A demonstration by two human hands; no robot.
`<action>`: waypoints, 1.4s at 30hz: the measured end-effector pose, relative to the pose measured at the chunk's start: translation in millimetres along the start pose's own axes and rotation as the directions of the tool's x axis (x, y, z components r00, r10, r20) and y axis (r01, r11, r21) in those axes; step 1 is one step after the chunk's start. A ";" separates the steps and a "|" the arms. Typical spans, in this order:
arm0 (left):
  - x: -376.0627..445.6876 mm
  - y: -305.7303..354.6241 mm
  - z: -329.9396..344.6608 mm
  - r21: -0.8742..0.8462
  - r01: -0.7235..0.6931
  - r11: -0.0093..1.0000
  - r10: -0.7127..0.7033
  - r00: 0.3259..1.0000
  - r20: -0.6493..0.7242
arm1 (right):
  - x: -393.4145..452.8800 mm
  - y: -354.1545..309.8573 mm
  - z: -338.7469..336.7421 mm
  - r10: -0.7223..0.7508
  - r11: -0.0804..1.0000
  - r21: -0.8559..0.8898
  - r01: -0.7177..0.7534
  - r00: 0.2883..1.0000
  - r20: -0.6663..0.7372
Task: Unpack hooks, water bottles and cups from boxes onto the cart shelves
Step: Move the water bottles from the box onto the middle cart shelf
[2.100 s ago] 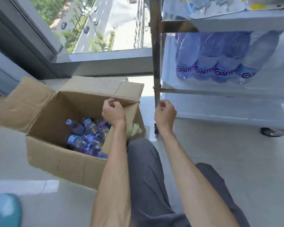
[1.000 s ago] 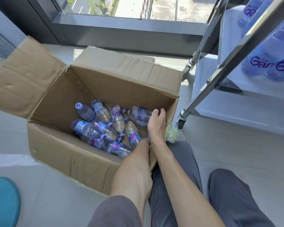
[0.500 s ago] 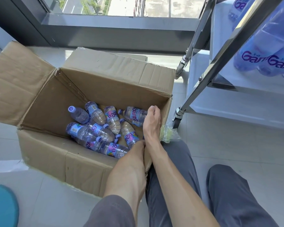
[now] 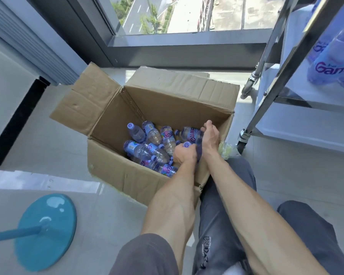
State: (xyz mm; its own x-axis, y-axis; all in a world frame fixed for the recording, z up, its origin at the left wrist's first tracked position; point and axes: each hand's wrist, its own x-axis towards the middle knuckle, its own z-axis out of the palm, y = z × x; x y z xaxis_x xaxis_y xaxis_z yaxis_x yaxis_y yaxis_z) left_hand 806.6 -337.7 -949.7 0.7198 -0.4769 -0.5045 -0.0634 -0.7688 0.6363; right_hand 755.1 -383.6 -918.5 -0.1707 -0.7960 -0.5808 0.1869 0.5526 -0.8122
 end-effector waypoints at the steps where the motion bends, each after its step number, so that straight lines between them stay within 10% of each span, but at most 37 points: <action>1: -1.7 4.3 -5.5 -0.050 -0.025 0.998 0.021 0.998 -0.062 | -1.4 -2.6 -1.3 0.004 0.999 0.032 -0.005 0.999 0.036; 8: -19.6 51.2 -58.6 -0.272 -0.343 0.899 0.200 0.874 -0.444 | -34.3 -15.2 -24.0 -0.175 0.984 0.018 0.175 0.967 0.183; 14: -79.9 107.4 -124.2 -0.265 -0.747 0.610 0.447 0.600 -0.663 | -74.2 -72.7 -95.9 -0.501 0.846 -0.057 0.531 0.826 0.259; 22: -228.8 160.5 -89.0 -0.457 -0.709 0.537 0.642 0.695 -0.324 | -133.0 -135.9 -205.5 -0.478 0.761 -0.037 0.648 0.598 0.643; 28: -300.2 180.4 -29.9 -0.503 -0.571 0.649 0.636 0.770 -0.053 | -130.5 -117.8 -292.7 -0.575 0.818 0.167 0.550 0.784 0.234; 31: -321.1 157.2 1.9 -0.308 -0.630 0.712 0.676 0.735 0.059 | -124.8 -116.7 -336.5 -0.484 0.814 0.427 0.394 0.866 0.124; 34: -340.0 123.0 34.9 -0.147 -0.532 0.834 0.530 0.699 0.479 | -117.1 -126.7 -370.7 -0.499 0.758 0.482 0.441 0.867 -0.008; 37: -354.1 99.9 60.0 -0.119 -0.445 0.888 0.366 0.526 0.768 | -114.4 -130.3 -388.3 -0.512 0.721 0.484 0.495 0.852 -0.108; 42: -365.4 97.6 84.7 -0.324 -0.321 0.890 0.443 0.432 0.786 | -108.7 -137.2 -401.5 -0.511 0.771 0.350 0.532 0.845 -0.158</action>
State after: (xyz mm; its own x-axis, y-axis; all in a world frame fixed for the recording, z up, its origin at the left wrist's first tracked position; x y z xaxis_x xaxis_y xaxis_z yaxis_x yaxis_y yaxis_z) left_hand 478.9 -274.5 -752.7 -0.2599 -0.8811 -0.3950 -0.0632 -0.3927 0.9175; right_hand 359.6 -273.6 -765.8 -0.3930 -0.9156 -0.0847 0.3925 -0.0837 -0.9159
